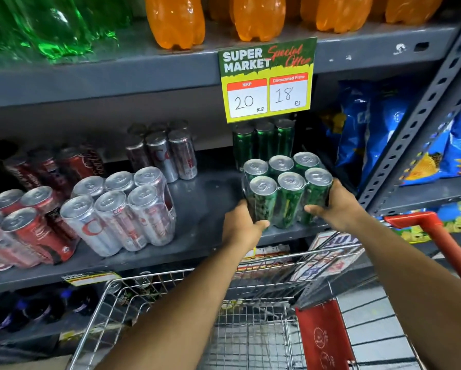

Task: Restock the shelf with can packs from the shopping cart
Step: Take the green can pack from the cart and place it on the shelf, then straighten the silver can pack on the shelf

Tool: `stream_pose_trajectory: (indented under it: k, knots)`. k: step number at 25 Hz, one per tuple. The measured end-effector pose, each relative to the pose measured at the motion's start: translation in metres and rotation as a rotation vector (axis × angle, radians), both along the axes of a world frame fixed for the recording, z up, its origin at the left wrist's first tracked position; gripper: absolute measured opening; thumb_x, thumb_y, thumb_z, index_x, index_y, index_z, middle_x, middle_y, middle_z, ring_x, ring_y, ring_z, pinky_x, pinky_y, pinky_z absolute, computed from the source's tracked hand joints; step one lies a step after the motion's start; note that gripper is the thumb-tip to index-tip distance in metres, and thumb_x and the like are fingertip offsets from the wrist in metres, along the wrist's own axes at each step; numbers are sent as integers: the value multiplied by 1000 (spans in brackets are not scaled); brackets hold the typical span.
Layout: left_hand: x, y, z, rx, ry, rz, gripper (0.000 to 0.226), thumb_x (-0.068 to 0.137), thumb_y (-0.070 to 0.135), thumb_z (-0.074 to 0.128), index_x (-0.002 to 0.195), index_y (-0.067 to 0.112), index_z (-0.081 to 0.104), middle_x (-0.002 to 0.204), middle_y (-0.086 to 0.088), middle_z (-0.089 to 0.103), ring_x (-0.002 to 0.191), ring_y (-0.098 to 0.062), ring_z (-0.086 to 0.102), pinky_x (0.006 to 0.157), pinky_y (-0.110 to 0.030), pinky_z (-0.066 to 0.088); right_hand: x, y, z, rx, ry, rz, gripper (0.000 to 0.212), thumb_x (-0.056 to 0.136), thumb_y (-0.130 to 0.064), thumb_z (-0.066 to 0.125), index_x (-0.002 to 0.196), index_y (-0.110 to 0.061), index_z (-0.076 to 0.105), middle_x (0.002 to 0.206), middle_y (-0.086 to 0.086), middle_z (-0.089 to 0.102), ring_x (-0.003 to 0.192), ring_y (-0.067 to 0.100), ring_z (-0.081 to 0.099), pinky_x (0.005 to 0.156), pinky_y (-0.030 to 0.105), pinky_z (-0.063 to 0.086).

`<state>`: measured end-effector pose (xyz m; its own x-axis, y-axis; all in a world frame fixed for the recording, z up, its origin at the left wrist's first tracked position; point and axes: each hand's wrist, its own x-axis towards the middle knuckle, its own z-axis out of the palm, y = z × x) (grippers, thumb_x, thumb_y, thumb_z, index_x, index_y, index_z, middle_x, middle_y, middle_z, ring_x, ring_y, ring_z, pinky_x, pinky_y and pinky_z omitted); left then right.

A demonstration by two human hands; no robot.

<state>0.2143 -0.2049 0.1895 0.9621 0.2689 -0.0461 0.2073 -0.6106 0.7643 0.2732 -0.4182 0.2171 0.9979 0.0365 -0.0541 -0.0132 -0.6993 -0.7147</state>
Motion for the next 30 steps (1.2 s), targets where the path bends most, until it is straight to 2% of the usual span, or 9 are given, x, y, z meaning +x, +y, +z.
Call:
stream_pose_trajectory:
  k: [8,15,18,20,22,24,25,27,30]
  knots:
    - [-1,-2,-1,17,-8,2,51,69,34,78,112,16,57,111,-9,70,101,-29,66,83,-37,55,5,-4,-2,-15,8,27,76,72,-24,79,132,-16,32,128,6,55,108,18,49,88,30,37]
    - [1,-6,-1,45,52,-10,48,73,30,74,114,15,54,113,-12,68,102,-34,64,81,-36,52,8,-2,-8,-7,37,-12,80,73,-23,79,136,-18,29,132,8,54,119,27,50,91,32,38]
    - [-4,14,17,177,120,-130,48,77,26,72,120,13,55,120,-15,65,108,-35,60,84,-35,49,-2,1,-4,32,69,-46,96,73,-24,78,146,-21,14,141,8,48,125,29,47,99,36,38]
    - [-17,43,34,249,40,-162,62,79,28,71,134,12,48,131,-15,59,118,-33,55,94,-36,45,-10,6,8,95,1,-58,112,70,-25,79,149,-26,-2,150,9,36,134,28,38,109,42,34]
    - [-39,79,54,310,-153,-152,67,80,29,70,139,12,43,138,-13,55,125,-32,50,102,-37,39,-17,19,31,34,-290,-29,104,69,-32,74,148,-24,7,152,11,27,137,26,33,110,44,33]
    - [-62,120,78,413,-337,-129,66,78,27,72,137,9,46,140,-14,53,129,-30,48,106,-36,35,-25,47,57,-69,-623,97,84,69,-37,64,141,-17,27,144,13,37,130,23,37,105,40,37]
    - [-71,143,88,471,-389,-101,66,77,25,73,135,7,48,141,-15,51,131,-30,46,109,-37,33,-29,68,67,-102,-709,183,75,68,-37,61,135,-17,36,138,13,43,126,24,40,104,41,39]
    - [-87,192,101,541,-399,-2,72,73,21,76,135,1,46,142,-20,47,133,-33,41,113,-40,30,-44,120,75,-139,-698,370,64,70,-37,61,129,-19,44,130,11,51,123,24,44,105,40,39]
    - [-106,242,98,456,-160,145,96,69,22,81,145,1,25,148,-22,37,135,-35,36,110,-39,31,-70,198,56,-85,-402,550,71,74,-33,69,136,-16,40,134,12,50,126,26,45,105,31,34]
